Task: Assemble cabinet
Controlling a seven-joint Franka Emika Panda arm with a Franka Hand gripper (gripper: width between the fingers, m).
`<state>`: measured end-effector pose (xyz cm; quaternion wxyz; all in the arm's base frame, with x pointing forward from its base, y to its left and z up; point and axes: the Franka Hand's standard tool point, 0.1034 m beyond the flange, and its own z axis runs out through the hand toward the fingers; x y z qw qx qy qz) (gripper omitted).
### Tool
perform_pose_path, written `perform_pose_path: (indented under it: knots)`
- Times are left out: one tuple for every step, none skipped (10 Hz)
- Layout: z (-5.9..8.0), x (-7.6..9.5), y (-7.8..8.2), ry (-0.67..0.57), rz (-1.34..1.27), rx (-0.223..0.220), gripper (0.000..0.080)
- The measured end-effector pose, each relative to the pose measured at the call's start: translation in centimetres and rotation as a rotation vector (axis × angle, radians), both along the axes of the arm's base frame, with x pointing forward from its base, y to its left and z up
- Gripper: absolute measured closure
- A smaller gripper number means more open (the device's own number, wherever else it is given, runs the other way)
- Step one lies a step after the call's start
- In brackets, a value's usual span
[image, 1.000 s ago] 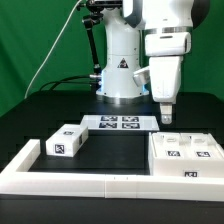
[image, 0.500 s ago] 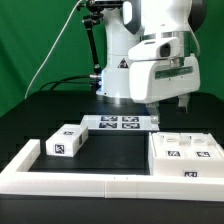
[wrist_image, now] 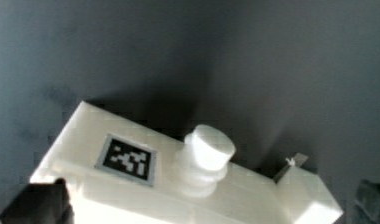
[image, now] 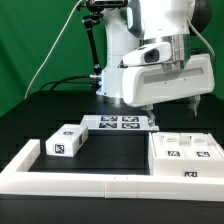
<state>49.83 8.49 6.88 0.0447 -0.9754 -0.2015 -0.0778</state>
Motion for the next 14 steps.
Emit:
perform_pose_path:
  knots:
    - [0.0, 0.0, 0.0, 0.004, -0.027, 0.005, 0.0002]
    - [-0.1, 0.0, 0.0, 0.029, -0.160, 0.028, 0.0002]
    - [-0.1, 0.3, -0.3, 0.041, -0.233, 0.046, 0.0002]
    - [-0.5, 0.6, -1.0, 0.049, -0.283, 0.062, 0.0002]
    - [-0.5, 0.6, -0.9, 0.059, -0.346, 0.074, 0.0002]
    - [-0.5, 0.5, -0.7, 0.061, -0.353, 0.075, 0.0002]
    - [-0.5, 0.5, -0.7, 0.061, -0.353, 0.075, 0.0002]
    - [-0.5, 0.5, -0.7, 0.061, -0.348, 0.074, 0.0002]
    - [-1.1, 0.4, -0.5, 0.068, -0.349, 0.077, 0.0002]
    - [-2.0, 0.6, -0.4, 0.079, -0.351, 0.081, 0.0002]
    - [-2.7, 0.9, -0.3, 0.079, -0.356, 0.087, 0.0002]
    - [-3.4, 0.8, -0.2, 0.088, -0.358, 0.090, 0.0002]
    - [-4.2, 0.7, 0.0, 0.101, -0.358, 0.092, 0.0002]
    - [-4.8, 0.5, 0.3, 0.109, -0.355, 0.095, 0.0002]
